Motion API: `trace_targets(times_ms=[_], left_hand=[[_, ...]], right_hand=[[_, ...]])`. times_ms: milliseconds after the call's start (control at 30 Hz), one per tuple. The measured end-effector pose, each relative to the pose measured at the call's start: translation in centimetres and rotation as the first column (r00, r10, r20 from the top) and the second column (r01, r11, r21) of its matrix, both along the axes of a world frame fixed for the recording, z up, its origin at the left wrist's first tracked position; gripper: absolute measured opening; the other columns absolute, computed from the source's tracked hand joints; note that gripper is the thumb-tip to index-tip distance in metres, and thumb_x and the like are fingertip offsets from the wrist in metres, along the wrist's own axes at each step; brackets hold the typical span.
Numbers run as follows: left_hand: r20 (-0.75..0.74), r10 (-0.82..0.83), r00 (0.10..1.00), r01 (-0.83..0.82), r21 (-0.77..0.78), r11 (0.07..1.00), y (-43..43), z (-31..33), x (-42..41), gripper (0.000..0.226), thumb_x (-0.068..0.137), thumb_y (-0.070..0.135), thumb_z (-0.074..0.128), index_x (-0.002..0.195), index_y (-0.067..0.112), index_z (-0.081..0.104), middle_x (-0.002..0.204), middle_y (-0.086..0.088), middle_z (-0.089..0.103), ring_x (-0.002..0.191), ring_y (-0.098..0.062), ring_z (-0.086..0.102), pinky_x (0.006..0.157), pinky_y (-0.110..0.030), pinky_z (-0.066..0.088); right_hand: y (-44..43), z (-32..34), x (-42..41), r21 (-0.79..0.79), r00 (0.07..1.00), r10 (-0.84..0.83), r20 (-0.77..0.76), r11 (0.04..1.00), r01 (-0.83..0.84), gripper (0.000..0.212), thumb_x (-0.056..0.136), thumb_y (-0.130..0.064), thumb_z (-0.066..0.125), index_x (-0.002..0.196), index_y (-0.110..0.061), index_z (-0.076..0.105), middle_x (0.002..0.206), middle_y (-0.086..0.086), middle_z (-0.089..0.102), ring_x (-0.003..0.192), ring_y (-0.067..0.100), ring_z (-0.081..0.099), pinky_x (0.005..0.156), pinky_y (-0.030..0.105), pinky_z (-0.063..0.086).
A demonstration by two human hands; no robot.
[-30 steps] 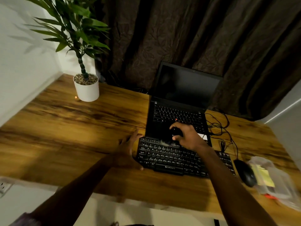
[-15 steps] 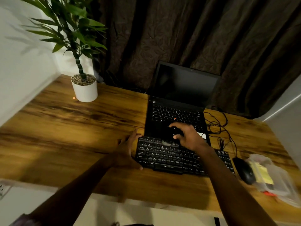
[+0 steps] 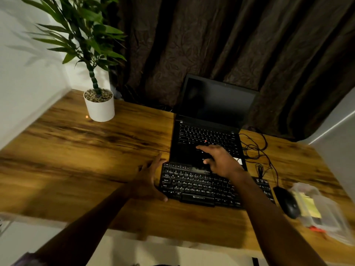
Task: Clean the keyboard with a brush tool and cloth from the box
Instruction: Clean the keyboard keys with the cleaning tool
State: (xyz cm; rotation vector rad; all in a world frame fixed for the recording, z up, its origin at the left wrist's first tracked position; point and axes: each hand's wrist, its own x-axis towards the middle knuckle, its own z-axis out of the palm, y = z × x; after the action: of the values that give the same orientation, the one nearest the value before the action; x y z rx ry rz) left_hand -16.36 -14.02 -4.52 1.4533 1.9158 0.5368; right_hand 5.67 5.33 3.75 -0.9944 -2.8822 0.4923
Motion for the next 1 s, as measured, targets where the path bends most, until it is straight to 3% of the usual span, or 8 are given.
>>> trace_targets(times_ms=[133, 300, 400, 467, 633, 767, 867, 1000], left_hand=[[0.031, -0.01, 0.999, 0.006, 0.114, 0.993, 0.0, -0.9, 0.0, 0.15, 0.028, 0.087, 0.076, 0.149, 0.052, -0.005, 0.165, 0.001, 0.013, 0.151, -0.03, 0.011, 0.119, -0.051, 0.009], [0.051, 0.007, 0.999, -0.013, 0.12, 0.993, 0.2, -1.2, -0.1, 0.153, 0.029, 0.083, 0.08, 0.146, 0.054, -0.013, 0.164, 0.0, 0.018, 0.15, -0.03, 0.012, 0.119, -0.052, 0.01], [0.057, -0.022, 0.998, 0.014, 0.131, 0.991, 0.1, -1.5, -0.3, 0.156, 0.032, 0.084, 0.08, 0.155, 0.045, -0.008, 0.162, 0.014, 0.019, 0.15, -0.027, 0.013, 0.119, -0.052, 0.009], [0.05, -0.02, 0.999, 0.013, 0.132, 0.991, 0.3, -1.8, -0.4, 0.157, 0.033, 0.083, 0.081, 0.157, 0.041, -0.005, 0.164, 0.012, 0.016, 0.151, -0.026, 0.012, 0.119, -0.052, 0.008], [0.046, -0.019, 0.999, 0.013, 0.142, 0.99, 0.2, -2.2, -0.6, 0.144, 0.031, 0.087, 0.078, 0.138, 0.068, -0.015, 0.167, 0.008, 0.012, 0.151, -0.027, 0.011, 0.12, -0.054, 0.008], [0.04, -0.018, 0.999, 0.012, 0.148, 0.989, 0.3, -2.0, -0.5, 0.151, 0.037, 0.075, 0.087, 0.153, 0.05, -0.007, 0.165, 0.008, 0.018, 0.15, -0.027, 0.012, 0.119, -0.051, 0.005], [0.042, -0.018, 0.999, 0.011, 0.147, 0.989, 0.3, -2.0, -0.5, 0.154, 0.036, 0.076, 0.087, 0.155, 0.046, -0.006, 0.164, 0.008, 0.018, 0.15, -0.027, 0.012, 0.12, -0.052, 0.007], [0.033, 0.0, 0.999, -0.005, 0.133, 0.991, 0.4, -1.9, -0.5, 0.159, 0.032, 0.078, 0.084, 0.157, 0.041, -0.006, 0.164, 0.008, 0.018, 0.149, -0.027, 0.011, 0.121, -0.054, 0.008]], right_hand=[[-0.2, 0.5, -0.7, 0.039, 0.998, 0.001, 0.061, 0.999, -0.003, 0.061, 0.092, -0.01, 0.064, 0.144, -0.035, 0.044, 0.134, 0.005, 0.052, 0.121, 0.022, 0.052, 0.101, 0.04, 0.048], [-1.7, 0.0, -2.9, -0.042, 0.998, 0.046, -0.045, 0.998, -0.048, 0.053, 0.087, -0.008, 0.068, 0.129, -0.037, 0.052, 0.121, 0.001, 0.059, 0.109, 0.017, 0.057, 0.096, 0.041, 0.052], [-1.4, 0.1, -2.5, -0.055, 0.997, 0.039, -0.074, 0.998, -0.043, 0.056, 0.087, -0.009, 0.069, 0.132, -0.038, 0.052, 0.122, 0.0, 0.06, 0.11, 0.016, 0.057, 0.098, 0.041, 0.051], [-0.7, 0.5, -1.6, -0.02, 1.0, 0.023, -0.014, 1.0, -0.023, 0.059, 0.09, -0.009, 0.066, 0.139, -0.036, 0.049, 0.127, 0.003, 0.057, 0.117, 0.019, 0.054, 0.101, 0.036, 0.047], [-0.7, 1.1, -1.4, 0.067, 0.994, -0.002, 0.105, 0.998, -0.005, 0.062, 0.092, -0.011, 0.065, 0.145, -0.035, 0.044, 0.134, 0.007, 0.053, 0.124, 0.024, 0.05, 0.103, 0.038, 0.046], [-2.6, 0.6, -3.8, -0.021, 0.999, 0.032, -0.033, 0.999, -0.033, 0.053, 0.087, -0.01, 0.069, 0.134, -0.031, 0.054, 0.125, 0.005, 0.061, 0.112, 0.022, 0.058, 0.097, 0.039, 0.051], [-2.9, 0.4, -4.4, -0.082, 0.991, 0.021, -0.135, 0.996, -0.033, 0.052, 0.086, -0.009, 0.069, 0.131, -0.031, 0.055, 0.123, 0.004, 0.065, 0.108, 0.017, 0.061, 0.097, 0.038, 0.052], [-1.5, 1.0, -2.7, -0.05, 1.0, -0.015, -0.004, 0.999, 0.015, 0.06, 0.09, -0.009, 0.067, 0.142, -0.034, 0.049, 0.131, 0.005, 0.059, 0.115, 0.019, 0.057, 0.1, 0.039, 0.049]])
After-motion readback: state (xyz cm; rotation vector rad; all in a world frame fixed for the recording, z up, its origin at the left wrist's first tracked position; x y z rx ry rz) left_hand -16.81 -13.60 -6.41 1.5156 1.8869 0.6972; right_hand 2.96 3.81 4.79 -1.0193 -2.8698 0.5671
